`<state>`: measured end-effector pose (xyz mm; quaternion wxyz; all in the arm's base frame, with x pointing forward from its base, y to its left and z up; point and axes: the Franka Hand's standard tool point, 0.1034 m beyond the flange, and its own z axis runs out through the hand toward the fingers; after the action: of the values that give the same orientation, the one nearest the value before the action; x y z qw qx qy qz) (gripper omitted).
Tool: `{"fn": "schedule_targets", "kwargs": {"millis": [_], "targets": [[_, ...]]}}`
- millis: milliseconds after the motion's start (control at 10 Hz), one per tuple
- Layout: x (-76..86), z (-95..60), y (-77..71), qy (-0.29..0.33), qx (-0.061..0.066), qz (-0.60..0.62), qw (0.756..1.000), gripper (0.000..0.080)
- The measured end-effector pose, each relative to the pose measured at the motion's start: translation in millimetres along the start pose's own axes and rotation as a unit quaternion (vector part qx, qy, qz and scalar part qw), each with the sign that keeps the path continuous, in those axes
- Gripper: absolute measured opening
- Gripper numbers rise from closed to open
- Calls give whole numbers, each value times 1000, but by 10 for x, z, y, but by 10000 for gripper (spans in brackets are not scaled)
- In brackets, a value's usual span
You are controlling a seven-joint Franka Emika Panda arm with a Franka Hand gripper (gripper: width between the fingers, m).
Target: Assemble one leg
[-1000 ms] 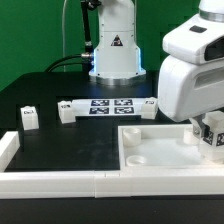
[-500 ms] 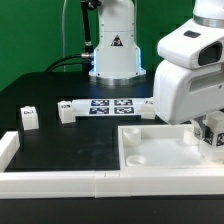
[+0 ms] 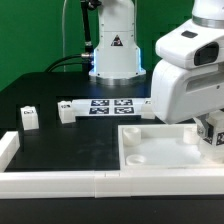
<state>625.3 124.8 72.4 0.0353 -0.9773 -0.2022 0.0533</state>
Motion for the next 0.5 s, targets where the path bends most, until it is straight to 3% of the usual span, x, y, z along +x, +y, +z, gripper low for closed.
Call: {"fn": "schedule_targets", "kwargs": {"millis": [200, 500], "targets": [[20, -3, 7, 15, 2, 158, 987, 295], [-1, 0, -10, 30, 3, 359, 933, 295]]}}
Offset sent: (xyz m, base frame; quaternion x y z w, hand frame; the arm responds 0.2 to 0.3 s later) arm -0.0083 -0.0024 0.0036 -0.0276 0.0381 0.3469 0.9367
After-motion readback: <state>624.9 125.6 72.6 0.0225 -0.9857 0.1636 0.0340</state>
